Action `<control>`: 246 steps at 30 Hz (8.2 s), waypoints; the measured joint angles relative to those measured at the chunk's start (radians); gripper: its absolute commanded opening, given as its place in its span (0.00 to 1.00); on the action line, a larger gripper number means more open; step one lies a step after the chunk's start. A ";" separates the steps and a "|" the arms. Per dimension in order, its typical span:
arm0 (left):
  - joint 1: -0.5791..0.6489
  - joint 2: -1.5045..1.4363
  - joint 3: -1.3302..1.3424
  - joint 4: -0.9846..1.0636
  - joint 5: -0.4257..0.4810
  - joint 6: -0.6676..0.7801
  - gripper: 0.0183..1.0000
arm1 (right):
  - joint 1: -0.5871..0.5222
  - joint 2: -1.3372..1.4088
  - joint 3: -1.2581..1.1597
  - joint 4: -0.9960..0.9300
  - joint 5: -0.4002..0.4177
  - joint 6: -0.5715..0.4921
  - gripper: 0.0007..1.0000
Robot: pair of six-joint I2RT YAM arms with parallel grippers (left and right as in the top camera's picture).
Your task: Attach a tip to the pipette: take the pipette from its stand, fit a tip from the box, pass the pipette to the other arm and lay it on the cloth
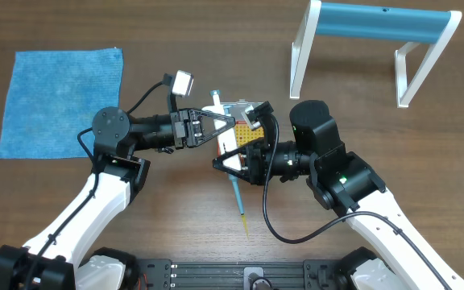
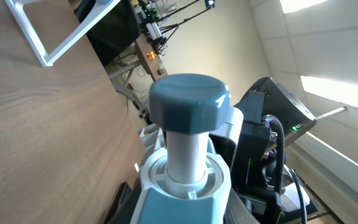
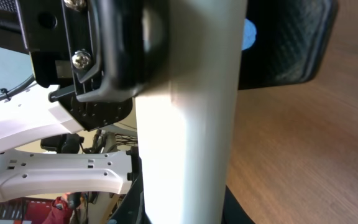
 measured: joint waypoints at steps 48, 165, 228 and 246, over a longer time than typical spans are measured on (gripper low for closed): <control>0.598 0.938 1.910 -2.438 -1.020 1.098 0.01 | -0.655 0.046 0.000 -0.208 0.317 -0.424 0.75; -0.688 -0.153 0.659 -2.304 -1.734 0.301 1.00 | -0.523 -1.108 -0.265 -0.779 0.771 -0.721 0.97; 0.228 -1.305 -0.583 -0.995 -1.190 1.208 1.00 | -0.523 -1.104 -0.267 -0.782 0.775 -0.721 0.97; 0.228 -1.307 -0.584 -0.994 -1.189 1.209 1.00 | -0.523 -1.125 -0.522 -0.080 0.805 -0.736 0.97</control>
